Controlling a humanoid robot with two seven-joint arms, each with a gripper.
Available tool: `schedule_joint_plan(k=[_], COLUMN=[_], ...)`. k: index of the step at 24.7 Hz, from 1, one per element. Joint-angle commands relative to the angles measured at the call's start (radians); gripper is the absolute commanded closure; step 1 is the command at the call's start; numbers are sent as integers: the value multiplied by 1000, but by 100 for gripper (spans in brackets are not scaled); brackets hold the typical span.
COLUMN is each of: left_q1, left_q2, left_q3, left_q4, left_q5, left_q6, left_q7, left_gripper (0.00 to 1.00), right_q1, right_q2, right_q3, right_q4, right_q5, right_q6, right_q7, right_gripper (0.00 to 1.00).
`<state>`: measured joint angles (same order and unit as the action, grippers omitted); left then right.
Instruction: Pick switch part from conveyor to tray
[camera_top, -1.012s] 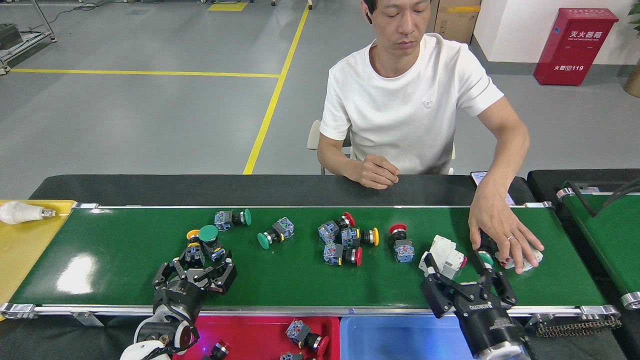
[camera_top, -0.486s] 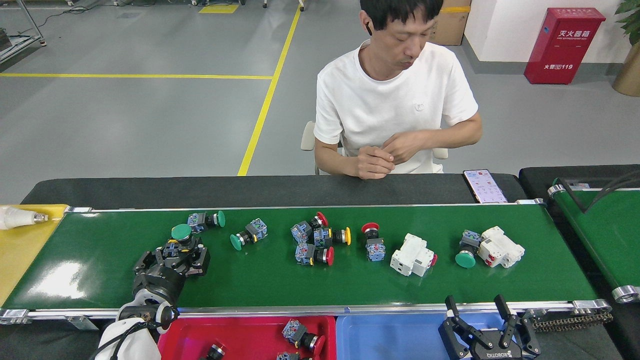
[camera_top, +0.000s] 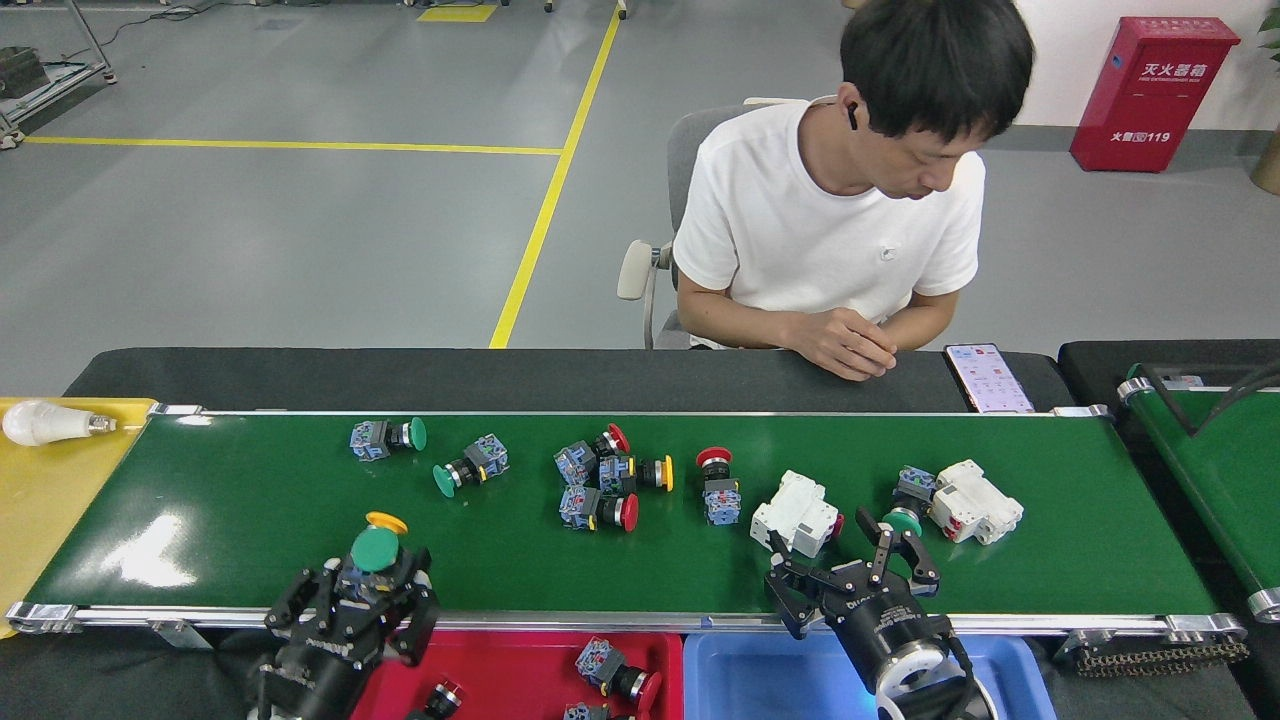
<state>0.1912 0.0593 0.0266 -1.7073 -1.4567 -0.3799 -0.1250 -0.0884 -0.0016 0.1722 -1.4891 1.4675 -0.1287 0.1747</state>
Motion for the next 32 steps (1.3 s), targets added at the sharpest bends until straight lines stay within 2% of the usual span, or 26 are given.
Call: schedule_joint_plan(k=[1,3,4,6,7,8,9,12,15,18,21,22,25,28,30,32], left_q1=[28,79,93,102,102,102,102,102,102,86,20,-7,-79,-122,-121,-122], left_q2=[27,79,99,108,109,111,111,106,76,1,-52,-59,-52,-47,-52,-64], left_q3=[-56,-109,-122,-128,-129,-129,-128,-111,-25,95,214,234,239,237,236,213], left_q4=[-48,-67,-67,-67,-66,-64,-63,-61,-60,-58,-51,-38,20,49,61,69], left_q5=[-4,-28,-31,-31,-33,-33,-33,-27,13,95,122,121,110,79,26,-42], left_q6=[-22,-22,-22,-22,-24,-24,-25,-24,-20,-10,10,27,75,79,75,76], left_q7=[42,57,59,59,59,57,58,57,57,36,-71,-88,-90,-90,-84,-64], left_gripper=[88,86,81,54,38,3,0,0,0,0,0,0,0,0,0,0], right_q1=[-19,-19,-19,-21,-30,-39,-47,-74,-103,-151,-172,-174,-177,-174,-151,-85], right_q2=[-3,-1,0,6,8,9,12,18,28,31,32,32,28,23,18,-15], right_q3=[21,30,33,36,36,36,36,38,53,79,104,107,107,107,104,89], right_q4=[9,18,23,41,53,67,81,115,144,185,208,214,219,188,124,24], right_q5=[-3,-6,-7,-29,-41,-49,-52,-52,-52,-53,-58,-70,-116,-153,-176,-223], right_q6=[-31,-37,-37,-45,-58,-72,-83,-89,-91,-91,-106,-135,-198,-250,-295,-368], right_q7=[3,2,2,-1,-3,-3,-4,-15,-26,-31,-52,-52,-52,-50,-49,-32], right_gripper=[1,3,4,17,21,25,25,28,41,54,68,74,81,81,81,81])
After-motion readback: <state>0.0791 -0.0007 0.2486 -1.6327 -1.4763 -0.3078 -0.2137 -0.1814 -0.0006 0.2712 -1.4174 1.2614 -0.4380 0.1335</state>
